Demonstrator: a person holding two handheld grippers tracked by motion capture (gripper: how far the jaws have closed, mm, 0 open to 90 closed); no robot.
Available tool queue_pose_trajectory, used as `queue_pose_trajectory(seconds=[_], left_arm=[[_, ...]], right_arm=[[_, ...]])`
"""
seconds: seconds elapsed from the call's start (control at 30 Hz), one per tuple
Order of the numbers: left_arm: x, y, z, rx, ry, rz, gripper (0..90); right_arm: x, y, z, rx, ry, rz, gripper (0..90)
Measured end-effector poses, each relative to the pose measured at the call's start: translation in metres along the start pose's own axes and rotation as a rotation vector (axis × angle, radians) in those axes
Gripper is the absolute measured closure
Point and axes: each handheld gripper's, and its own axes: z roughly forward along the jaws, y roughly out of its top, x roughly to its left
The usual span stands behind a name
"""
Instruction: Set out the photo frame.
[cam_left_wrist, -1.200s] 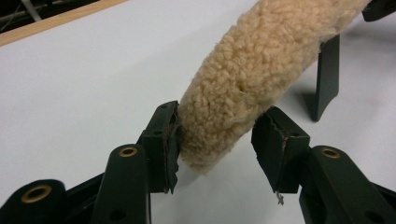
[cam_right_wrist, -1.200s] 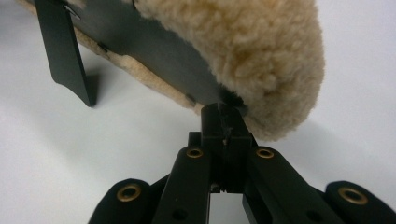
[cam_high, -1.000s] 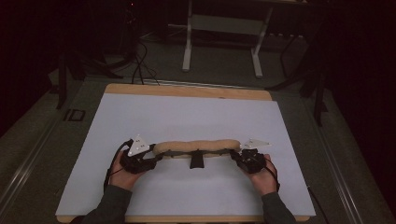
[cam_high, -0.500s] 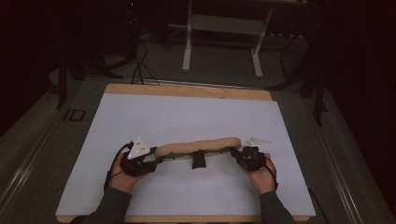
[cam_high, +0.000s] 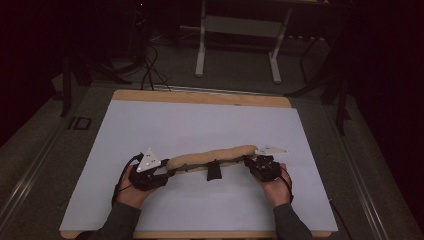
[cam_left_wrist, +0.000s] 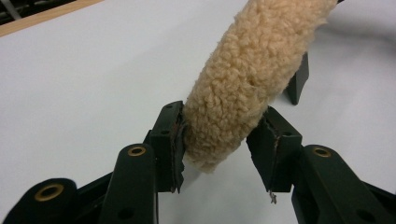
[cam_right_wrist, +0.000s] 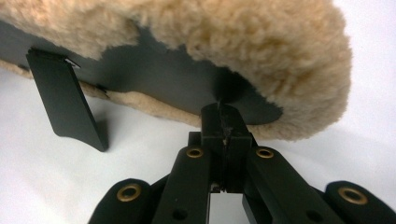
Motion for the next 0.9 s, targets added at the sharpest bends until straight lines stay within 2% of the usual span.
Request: queue_pose_trajectory(seconds=[0.17, 0.53, 0.9], left_arm=[[-0.002, 0.000, 0.000, -0.002, -0.007, 0.000, 58.0], [-0.005, -0.001, -0.001, -0.004, -0.025, -0.002, 58.3], [-0.011, -0.002, -0.003, -0.005, -0.042, 0.007, 58.9]], right_arm=[[0.001, 0.003, 0.004, -0.002, 0.013, 0.011, 90.0], [0.004, 0.010, 0.008, 0.012, 0.009, -0.003, 89.9], [0.005, 0.017, 0.011, 0.012, 0.014, 0.006, 90.0]])
